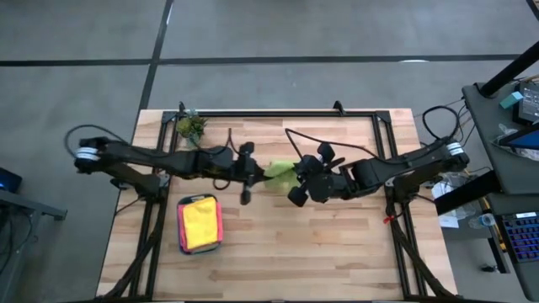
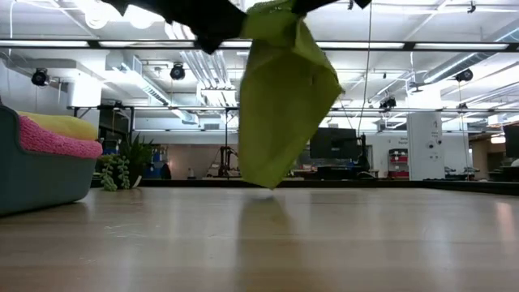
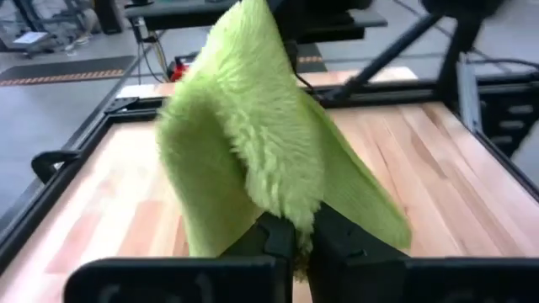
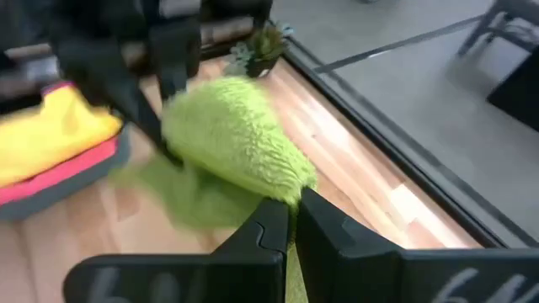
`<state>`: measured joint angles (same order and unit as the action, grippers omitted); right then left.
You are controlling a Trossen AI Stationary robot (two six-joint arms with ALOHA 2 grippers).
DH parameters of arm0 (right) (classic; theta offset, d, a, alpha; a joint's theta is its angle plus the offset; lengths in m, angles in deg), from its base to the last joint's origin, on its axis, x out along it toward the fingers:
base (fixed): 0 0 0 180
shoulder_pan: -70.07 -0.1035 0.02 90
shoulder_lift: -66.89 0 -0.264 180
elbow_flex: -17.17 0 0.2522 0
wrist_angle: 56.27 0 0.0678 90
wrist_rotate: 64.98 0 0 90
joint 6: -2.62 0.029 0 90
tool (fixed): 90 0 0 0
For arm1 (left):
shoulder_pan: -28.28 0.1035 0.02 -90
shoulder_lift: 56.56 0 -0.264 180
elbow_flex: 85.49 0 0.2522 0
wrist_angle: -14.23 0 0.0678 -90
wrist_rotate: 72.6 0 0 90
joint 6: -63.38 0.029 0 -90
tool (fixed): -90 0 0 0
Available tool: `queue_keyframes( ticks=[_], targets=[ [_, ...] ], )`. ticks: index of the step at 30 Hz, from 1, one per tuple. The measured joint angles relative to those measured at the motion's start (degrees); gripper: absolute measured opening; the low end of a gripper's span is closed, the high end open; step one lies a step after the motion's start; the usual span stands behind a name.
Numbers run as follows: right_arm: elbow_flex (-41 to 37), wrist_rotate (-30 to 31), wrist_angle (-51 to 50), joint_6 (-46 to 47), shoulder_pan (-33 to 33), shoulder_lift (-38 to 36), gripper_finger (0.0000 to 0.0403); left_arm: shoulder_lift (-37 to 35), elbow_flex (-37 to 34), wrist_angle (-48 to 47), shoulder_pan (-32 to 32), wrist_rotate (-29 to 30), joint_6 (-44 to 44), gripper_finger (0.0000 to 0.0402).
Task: Fold microfiber towels
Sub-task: Fold the green microfiber cloth
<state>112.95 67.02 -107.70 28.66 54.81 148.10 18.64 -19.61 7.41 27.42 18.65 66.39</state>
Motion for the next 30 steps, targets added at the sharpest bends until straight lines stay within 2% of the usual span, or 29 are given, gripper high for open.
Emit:
queue_keyframes(
  ticks=[4, 8, 12, 15, 18, 26, 30],
  targets=[
    [3.0, -4.6, -3.6, -3.2, 0.0, -0.2, 0.0009, -6.4, 0.1, -7.5, 0.0, -2.6, 0.8, 0.0],
    [5.6, -12.9, -5.3, -8.2, 0.0, -0.2, 0.0009, -11.3, 0.0, -11.5, 0.0, -6.1, 0.8, 0.0],
    [7.4, -20.6, -5.2, -12.8, 0.0, -0.2, 0.0009, -14.0, 0.1, -11.5, 0.0, -14.4, 0.9, 0.0],
    [8.4, -21.1, -5.3, -14.0, 0.0, -0.3, 0.0009, -15.0, 0.2, -11.4, 0.0, -20.8, 2.1, 0.0],
    [8.9, -21.1, -5.7, -14.3, 0.0, -0.3, 0.0009, -15.4, 0.1, -12.0, 0.0, -22.7, 3.7, 0.0],
    [10.3, -20.7, -10.6, -16.1, 0.0, -0.3, 0.0008, -15.4, 0.5, -16.3, 0.1, -23.1, 4.9, 0.0],
    [10.5, -14.1, -16.2, -15.8, 0.0, -0.3, 0.0008, -15.4, 0.5, -17.9, 0.4, -18.9, 4.9, 0.0]
  ],
)
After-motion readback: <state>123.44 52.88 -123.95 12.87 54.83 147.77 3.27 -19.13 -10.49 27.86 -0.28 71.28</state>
